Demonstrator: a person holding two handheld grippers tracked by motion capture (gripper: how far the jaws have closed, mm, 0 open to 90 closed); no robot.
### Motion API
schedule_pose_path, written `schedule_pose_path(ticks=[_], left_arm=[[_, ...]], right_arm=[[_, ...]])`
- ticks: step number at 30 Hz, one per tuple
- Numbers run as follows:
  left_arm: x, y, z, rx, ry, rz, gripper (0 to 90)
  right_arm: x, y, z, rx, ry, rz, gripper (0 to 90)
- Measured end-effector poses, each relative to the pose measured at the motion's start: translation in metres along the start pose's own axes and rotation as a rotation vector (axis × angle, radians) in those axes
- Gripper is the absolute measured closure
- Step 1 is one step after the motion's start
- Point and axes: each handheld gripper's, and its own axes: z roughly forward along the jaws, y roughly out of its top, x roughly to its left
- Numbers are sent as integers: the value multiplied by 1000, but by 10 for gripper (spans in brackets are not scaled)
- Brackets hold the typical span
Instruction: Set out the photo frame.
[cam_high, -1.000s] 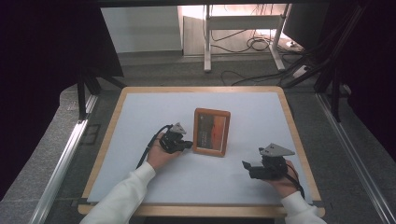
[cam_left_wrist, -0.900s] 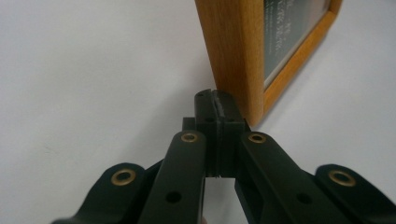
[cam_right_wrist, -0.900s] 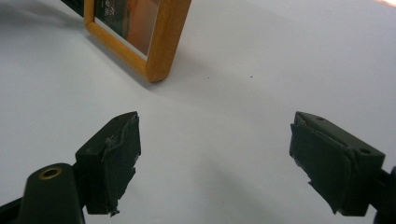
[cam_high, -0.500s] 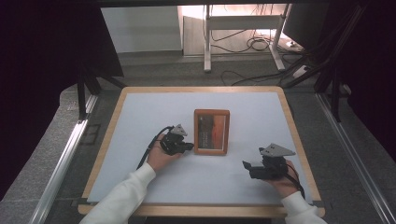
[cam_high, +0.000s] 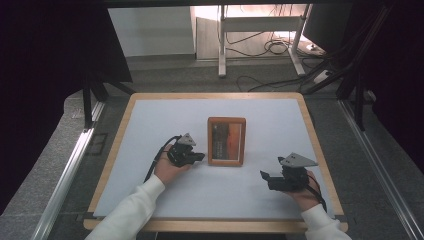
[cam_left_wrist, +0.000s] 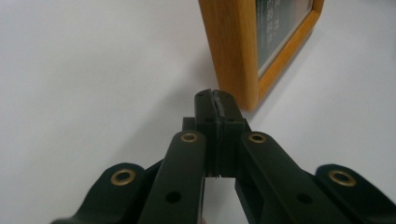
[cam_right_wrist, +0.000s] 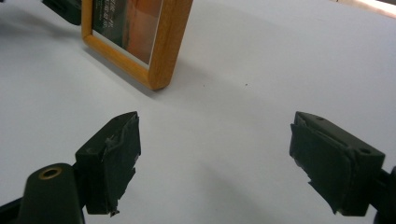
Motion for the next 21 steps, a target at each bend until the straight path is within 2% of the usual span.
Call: schedule_pose_path(ticks=[3, 6, 10, 14, 21], left_arm=[[-2, -10, -12, -9, 18, -2, 887], [-4, -17, -23, -31, 24, -25, 833], [-9, -26, -38, -67, 37, -45, 679], [-14, -36, -50, -69, 67, -58, 547], [-16, -57, -65, -63, 99, -89, 469]], right_arm=[[1, -2, 1, 8, -10, -1, 169], [1, -3, 2, 12, -20, -6, 168], [-1, -3, 2, 13, -22, 9, 165], [-4, -6, -1, 11, -20, 22, 165], [-8, -13, -4, 16, -30, 38, 164]])
